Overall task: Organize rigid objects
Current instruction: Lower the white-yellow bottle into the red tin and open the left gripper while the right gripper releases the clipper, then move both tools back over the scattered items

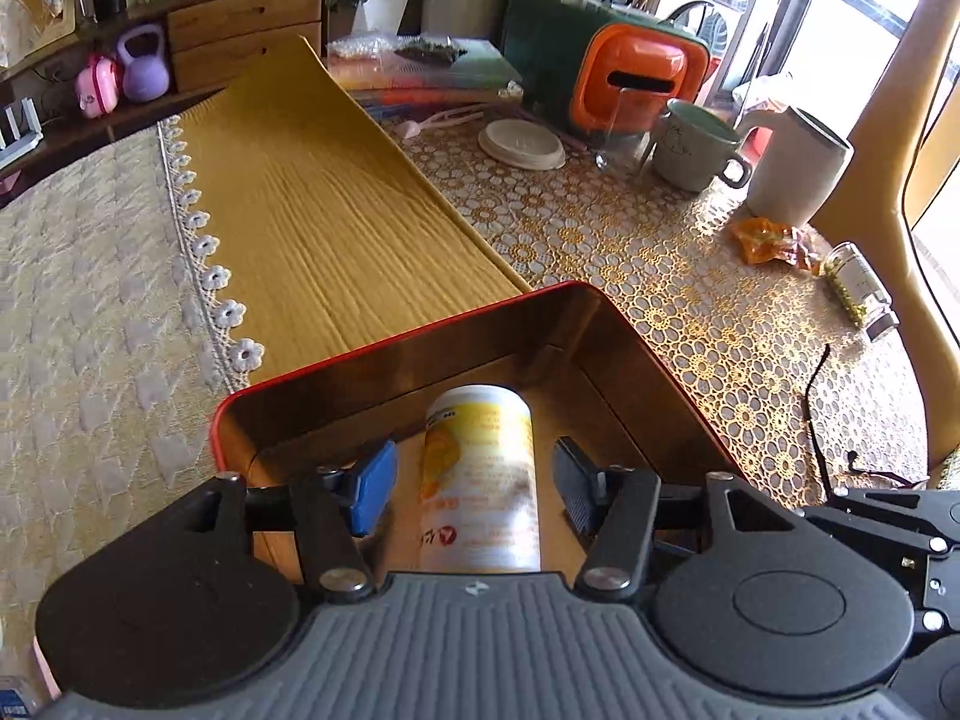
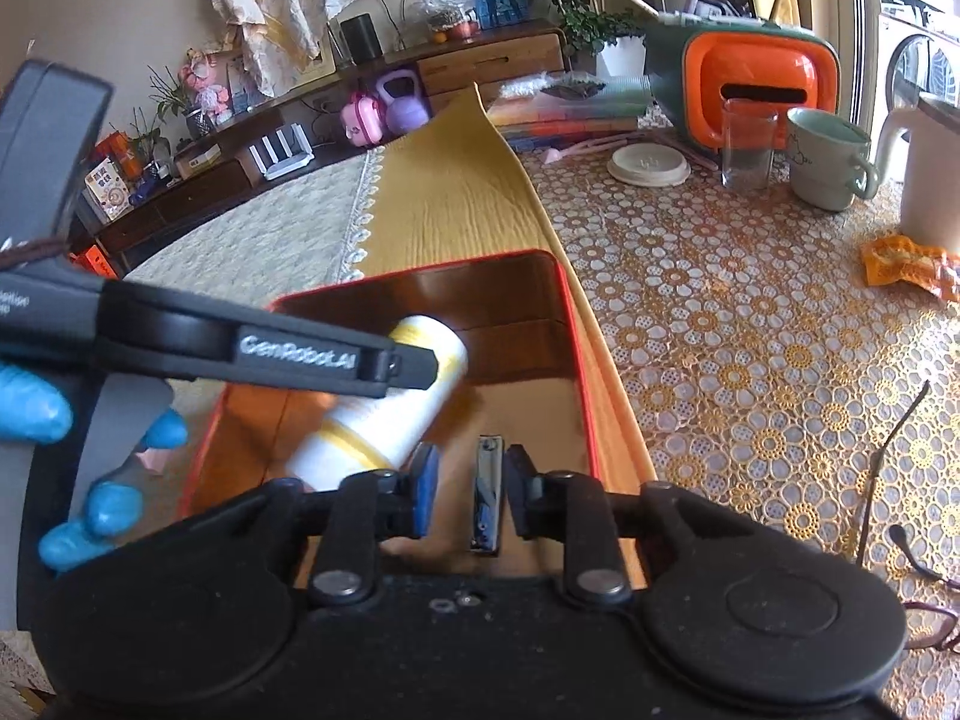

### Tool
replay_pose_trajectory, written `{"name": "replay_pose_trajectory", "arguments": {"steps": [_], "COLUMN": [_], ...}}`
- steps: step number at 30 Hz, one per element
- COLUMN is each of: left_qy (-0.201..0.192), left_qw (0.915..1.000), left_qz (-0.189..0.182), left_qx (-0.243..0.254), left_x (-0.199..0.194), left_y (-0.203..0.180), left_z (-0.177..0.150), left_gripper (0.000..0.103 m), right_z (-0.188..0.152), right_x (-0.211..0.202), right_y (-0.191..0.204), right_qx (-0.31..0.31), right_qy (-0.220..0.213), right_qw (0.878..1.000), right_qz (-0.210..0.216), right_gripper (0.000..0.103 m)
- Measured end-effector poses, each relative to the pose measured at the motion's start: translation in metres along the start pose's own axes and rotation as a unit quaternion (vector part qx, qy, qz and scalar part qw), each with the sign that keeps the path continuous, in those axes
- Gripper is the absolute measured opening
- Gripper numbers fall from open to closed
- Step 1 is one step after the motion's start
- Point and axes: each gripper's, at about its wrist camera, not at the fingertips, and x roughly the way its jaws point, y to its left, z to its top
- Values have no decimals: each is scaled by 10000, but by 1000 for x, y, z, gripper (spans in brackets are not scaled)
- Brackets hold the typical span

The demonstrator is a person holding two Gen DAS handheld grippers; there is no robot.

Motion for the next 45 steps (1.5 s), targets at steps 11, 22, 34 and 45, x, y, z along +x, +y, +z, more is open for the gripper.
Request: {"name": "replay_pose_trajectory", "arguments": {"steps": [11,22,34,45], "left_qy": [-448,-912,-1234,-1521], "left_qw": [9990,9958,9919,9859], "left_qz": [10,51,237,589], "left_qx": [17,32,-201,-387], "left_x": [-65,-134,-182,-213], "left_y": [21,44,82,111], "left_z": [-33,-69,-112,-146], "left_gripper": [57,64,69,79], "right_z": [-3,-9,-22,-32], "right_x": [-23,-48,-69,-73], "right_y": [25,57,98,131], "right_qx": [-77,-198,-466,-599], "right_qy": [-128,-309,-541,-714], "right_qw": [9999,9993,9974,9956], "right_qz": [-44,28,38,5], "right_gripper": [35,54,73,86]}}
